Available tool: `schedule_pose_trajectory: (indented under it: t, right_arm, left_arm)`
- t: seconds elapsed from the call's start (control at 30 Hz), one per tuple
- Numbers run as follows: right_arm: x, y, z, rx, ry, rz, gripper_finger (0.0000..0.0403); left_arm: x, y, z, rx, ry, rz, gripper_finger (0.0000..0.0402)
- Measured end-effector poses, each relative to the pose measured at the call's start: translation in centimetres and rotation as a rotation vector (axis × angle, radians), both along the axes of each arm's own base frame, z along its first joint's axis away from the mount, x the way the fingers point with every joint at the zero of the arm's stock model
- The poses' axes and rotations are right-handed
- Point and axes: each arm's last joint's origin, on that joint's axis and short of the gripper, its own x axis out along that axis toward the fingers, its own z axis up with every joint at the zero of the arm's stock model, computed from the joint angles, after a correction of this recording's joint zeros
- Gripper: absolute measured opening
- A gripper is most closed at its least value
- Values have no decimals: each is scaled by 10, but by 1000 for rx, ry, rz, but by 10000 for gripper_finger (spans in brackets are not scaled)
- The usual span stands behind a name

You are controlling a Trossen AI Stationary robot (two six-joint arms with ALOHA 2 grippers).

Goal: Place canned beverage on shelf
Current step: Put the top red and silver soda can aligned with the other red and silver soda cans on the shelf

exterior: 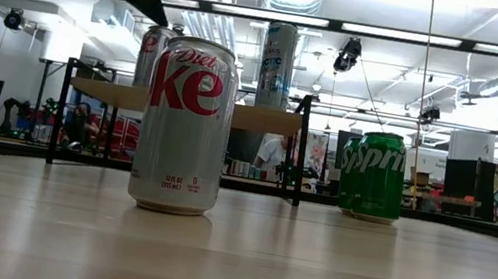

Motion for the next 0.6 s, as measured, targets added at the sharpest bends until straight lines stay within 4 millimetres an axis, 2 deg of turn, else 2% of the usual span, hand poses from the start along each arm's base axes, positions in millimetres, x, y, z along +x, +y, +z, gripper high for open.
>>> schedule_pose_trajectory:
  t: [0.6]
  right_arm:
    - [0,0,0,0,1,1,12]
  left_arm:
    - [-5,-1,-2,-64,-44,73,0]
